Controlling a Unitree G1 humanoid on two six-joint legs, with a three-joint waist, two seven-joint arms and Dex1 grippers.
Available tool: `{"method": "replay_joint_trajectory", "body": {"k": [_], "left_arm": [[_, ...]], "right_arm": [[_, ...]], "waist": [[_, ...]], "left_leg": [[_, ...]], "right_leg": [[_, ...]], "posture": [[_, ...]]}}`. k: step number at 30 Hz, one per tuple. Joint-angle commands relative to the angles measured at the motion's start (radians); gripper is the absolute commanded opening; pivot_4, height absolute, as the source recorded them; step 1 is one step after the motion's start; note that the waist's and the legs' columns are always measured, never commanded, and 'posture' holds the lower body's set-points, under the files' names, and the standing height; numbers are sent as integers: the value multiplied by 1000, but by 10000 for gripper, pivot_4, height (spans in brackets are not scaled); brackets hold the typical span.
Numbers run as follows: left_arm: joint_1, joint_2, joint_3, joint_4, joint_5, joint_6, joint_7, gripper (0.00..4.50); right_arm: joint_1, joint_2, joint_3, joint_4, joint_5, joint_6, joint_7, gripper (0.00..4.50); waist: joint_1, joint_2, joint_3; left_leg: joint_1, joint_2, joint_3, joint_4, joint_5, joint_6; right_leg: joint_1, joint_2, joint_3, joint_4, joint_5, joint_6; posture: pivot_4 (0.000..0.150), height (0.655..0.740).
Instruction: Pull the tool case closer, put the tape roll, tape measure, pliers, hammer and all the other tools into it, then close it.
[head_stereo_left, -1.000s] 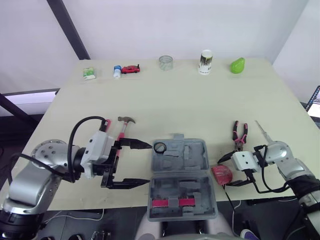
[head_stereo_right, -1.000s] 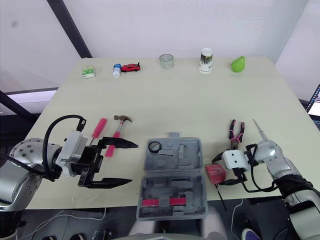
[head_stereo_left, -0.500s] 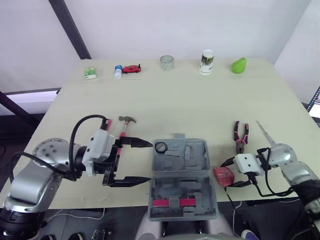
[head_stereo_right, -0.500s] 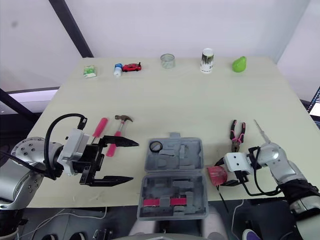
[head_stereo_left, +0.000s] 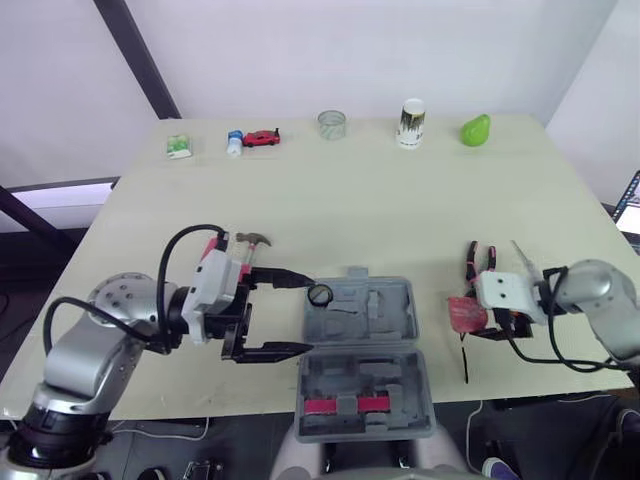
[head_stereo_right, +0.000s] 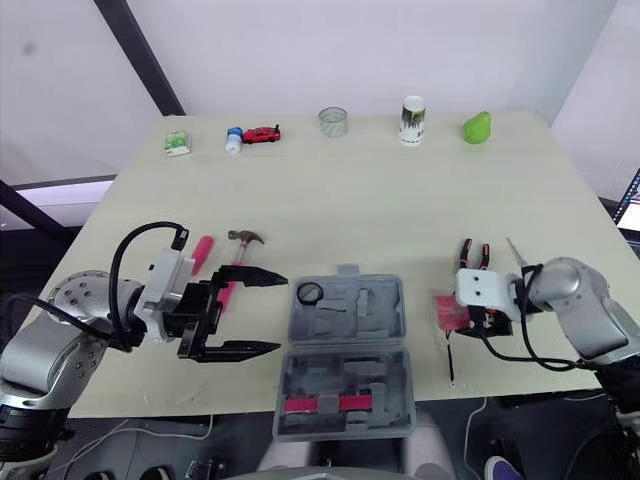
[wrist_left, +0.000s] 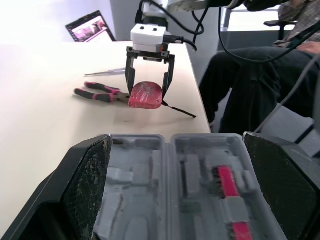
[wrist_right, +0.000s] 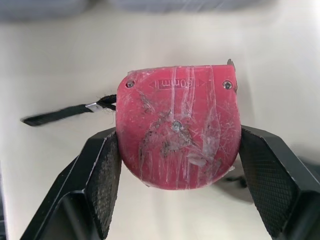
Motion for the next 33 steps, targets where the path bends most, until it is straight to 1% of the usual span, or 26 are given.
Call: {"method": "replay_joint_trajectory", "body": {"k": [1,4,5,7,9,10,12,16,26,30,33], "left_arm": [[-18,0,8,12,-6,2,1,45000],[-23,2,17,21,-13,8,4,45000],[-24,4,20,26,-14,8,2,45000],[-24,6,24,30,-14,8,-1,45000],[-24,6,28,37,-14,9,-1,45000],[-24,5,29,39,-13,8,-2,45000],[-26,4,29,49,-9,4,-5,45000],[-26,5,32,75,7,-10,-12,45000],[1,15,59,126,27,-48,-32,45000],[2,22,69,157,42,-64,-47,45000],[2,25,74,167,45,-70,-54,45000]], "right_arm": [[-102,9,84,-137,-77,235,25,30036],[-182,16,140,-209,-87,380,56,30036],[-212,16,163,-223,-91,424,69,30036],[-252,17,196,-238,-95,480,80,30036],[-310,44,236,-226,-116,521,68,30036],[-336,64,251,-216,-130,527,49,30036],[-385,100,291,-185,-162,476,22,30036],[-445,138,408,-124,-225,454,43,30036],[-486,260,504,-92,-243,561,41,30036],[-512,324,522,6,-264,547,-13,30036],[-523,350,535,39,-270,537,-18,30036]], "waist": [[0,0,0],[1,0,0],[2,0,0],[4,0,0],[3,0,0],[2,0,0],[0,0,0],[-1,1,0],[-1,1,1],[-1,1,1],[-1,1,1]], "left_leg": [[0,0,0,0,0,0],[-3,0,-1,0,0,0],[-7,0,-1,1,0,0],[-13,0,-3,2,0,0],[-13,0,-3,2,0,0],[-13,0,-2,2,0,0],[-13,-1,-3,2,0,0],[-13,-1,-3,2,0,0],[-14,-1,-4,2,0,0],[-14,-1,-3,2,0,-1],[-14,-1,-3,2,1,-2]], "right_leg": [[0,0,0,0,0,0],[-3,0,-1,0,0,0],[-6,0,-1,0,0,0],[-10,0,-3,0,0,0],[-10,-1,-3,0,0,0],[-10,-1,-3,0,0,0],[-10,-1,-3,0,0,0],[-10,0,-3,0,0,0],[-11,0,-5,0,0,0],[-11,-1,-5,0,0,0],[-11,-1,-4,1,0,0]], "posture": [[1500,7400],[1500,7400],[1500,7400],[1500,7400],[1500,7400],[1500,7400],[1500,7400],[1500,7400],[1500,7400],[1500,7400],[1500,7400]]}}
